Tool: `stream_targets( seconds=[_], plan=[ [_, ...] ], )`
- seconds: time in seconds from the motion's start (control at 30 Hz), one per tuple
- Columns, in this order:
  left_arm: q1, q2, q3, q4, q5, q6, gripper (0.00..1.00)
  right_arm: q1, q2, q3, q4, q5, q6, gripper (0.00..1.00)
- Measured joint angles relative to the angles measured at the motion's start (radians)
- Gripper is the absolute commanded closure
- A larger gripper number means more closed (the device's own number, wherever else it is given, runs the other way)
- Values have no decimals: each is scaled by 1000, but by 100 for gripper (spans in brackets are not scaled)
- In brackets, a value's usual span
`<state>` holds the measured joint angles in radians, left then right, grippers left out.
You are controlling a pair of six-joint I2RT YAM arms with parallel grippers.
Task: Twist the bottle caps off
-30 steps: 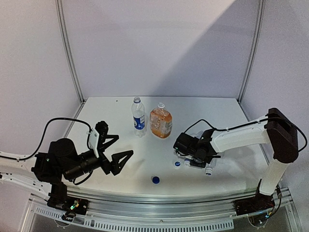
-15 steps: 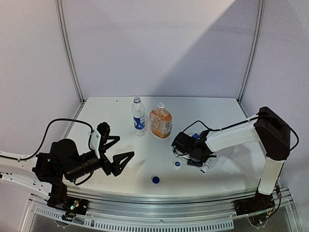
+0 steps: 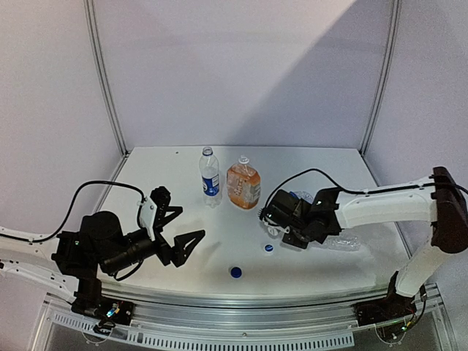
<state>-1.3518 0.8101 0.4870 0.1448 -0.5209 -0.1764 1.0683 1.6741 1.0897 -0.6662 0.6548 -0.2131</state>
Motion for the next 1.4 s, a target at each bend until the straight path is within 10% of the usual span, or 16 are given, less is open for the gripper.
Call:
stream_targets(
  seconds=[0.5, 1.4],
  plan=[
    [0, 108, -42, 116, 161, 199, 12, 24, -511, -5, 28, -504, 147, 100],
    [-112, 413, -61, 568, 20, 590, 1, 26, -358, -5, 343, -1189, 390, 100]
  ],
)
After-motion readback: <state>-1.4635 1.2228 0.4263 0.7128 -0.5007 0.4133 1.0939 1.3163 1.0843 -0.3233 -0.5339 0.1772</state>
